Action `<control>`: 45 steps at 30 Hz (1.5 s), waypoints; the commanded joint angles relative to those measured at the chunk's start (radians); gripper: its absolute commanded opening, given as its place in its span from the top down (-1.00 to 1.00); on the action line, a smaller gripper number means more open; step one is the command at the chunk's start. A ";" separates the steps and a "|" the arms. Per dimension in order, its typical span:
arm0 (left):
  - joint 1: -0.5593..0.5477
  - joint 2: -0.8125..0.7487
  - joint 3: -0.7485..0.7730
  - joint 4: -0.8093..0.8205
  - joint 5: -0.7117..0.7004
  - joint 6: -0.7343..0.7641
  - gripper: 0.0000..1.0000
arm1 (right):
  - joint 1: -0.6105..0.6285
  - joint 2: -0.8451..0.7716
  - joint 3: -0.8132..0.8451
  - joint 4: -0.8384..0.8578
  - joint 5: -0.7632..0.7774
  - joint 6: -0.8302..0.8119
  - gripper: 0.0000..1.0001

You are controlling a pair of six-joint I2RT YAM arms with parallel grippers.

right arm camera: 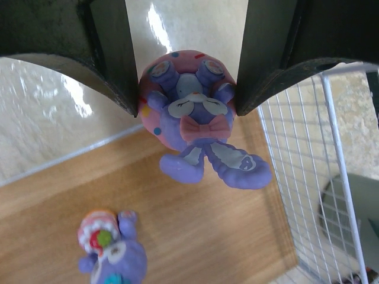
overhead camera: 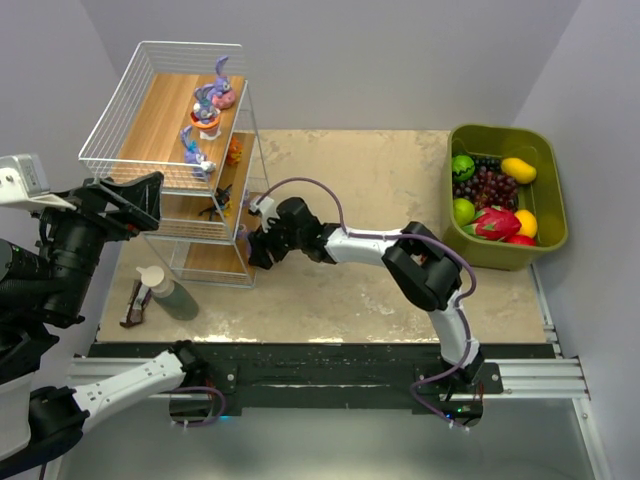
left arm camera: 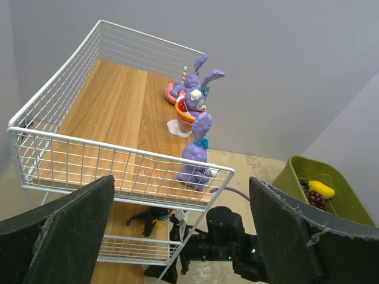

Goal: Place and organize the plastic toys onto the shelf

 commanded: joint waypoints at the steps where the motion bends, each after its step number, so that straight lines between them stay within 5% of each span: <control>1: -0.005 0.018 0.028 -0.004 -0.020 -0.015 -0.99 | 0.014 0.027 0.105 0.019 -0.031 -0.006 0.55; 12: -0.005 0.015 0.028 0.006 -0.036 -0.008 -0.99 | 0.039 0.103 0.188 -0.041 -0.011 -0.031 0.32; 23: -0.005 0.015 0.026 0.007 -0.036 -0.007 -0.99 | 0.047 0.108 0.198 -0.061 0.003 -0.041 -0.11; 45: -0.005 0.007 0.028 0.012 -0.039 -0.001 -0.99 | 0.062 0.113 0.188 -0.065 0.039 -0.046 -0.50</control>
